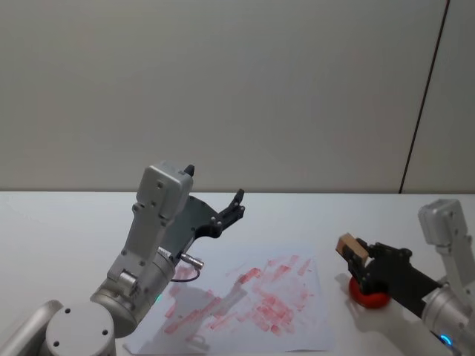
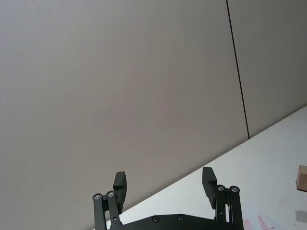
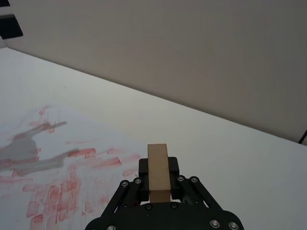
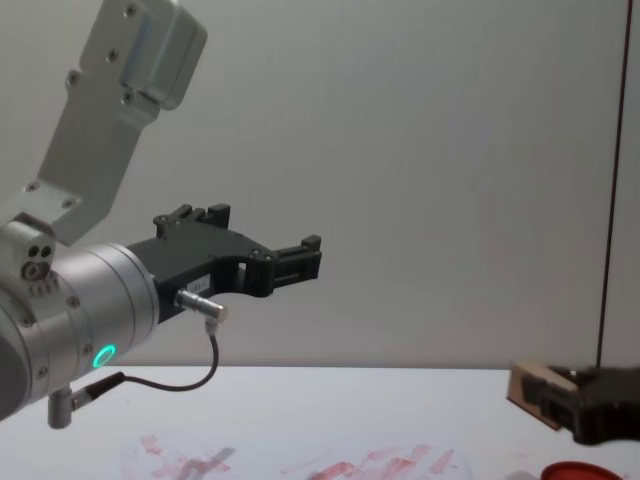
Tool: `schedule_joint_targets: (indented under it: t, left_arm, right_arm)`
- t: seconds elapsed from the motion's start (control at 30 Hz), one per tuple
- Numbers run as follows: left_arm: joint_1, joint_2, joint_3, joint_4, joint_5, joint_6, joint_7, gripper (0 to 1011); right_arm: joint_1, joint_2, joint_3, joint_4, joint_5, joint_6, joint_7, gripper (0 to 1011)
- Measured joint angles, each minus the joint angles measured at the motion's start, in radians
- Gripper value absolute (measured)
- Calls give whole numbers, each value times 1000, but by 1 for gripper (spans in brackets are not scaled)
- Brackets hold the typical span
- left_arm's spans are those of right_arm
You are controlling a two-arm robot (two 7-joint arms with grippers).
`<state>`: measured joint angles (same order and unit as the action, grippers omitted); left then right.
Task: Use the one hand to pick up the stamp and affix it onto the A4 paper.
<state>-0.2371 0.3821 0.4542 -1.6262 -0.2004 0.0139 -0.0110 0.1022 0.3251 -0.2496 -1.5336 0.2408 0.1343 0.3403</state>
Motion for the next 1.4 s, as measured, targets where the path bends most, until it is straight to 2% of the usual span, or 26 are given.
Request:
schedule_joint_targets:
  t: [0.33, 0.97, 1.1, 1.2, 1.23, 1.4]
  left_arm:
    - [0, 0, 0, 0, 0, 0, 0, 1003]
    - [0, 0, 0, 0, 0, 0, 0, 1003]
    - [0, 0, 0, 0, 0, 0, 0, 1003]
    - [0, 0, 0, 0, 0, 0, 0, 1002]
    - [0, 0, 0, 0, 0, 0, 0, 1003]
    - [0, 0, 0, 0, 0, 0, 0, 1002]
  right_arm:
    - [-25, 23, 8, 12, -4, 19, -3, 217]
    - [-27, 29, 8, 62, -30, 23, -18, 217]
    - [-27, 28, 7, 69, -33, 23, -20, 276]
    - [-26, 28, 7, 72, -33, 23, -21, 422]
    - [-26, 27, 6, 72, -33, 22, -22, 422]
    - [-27, 27, 7, 69, -23, 14, -25, 586]
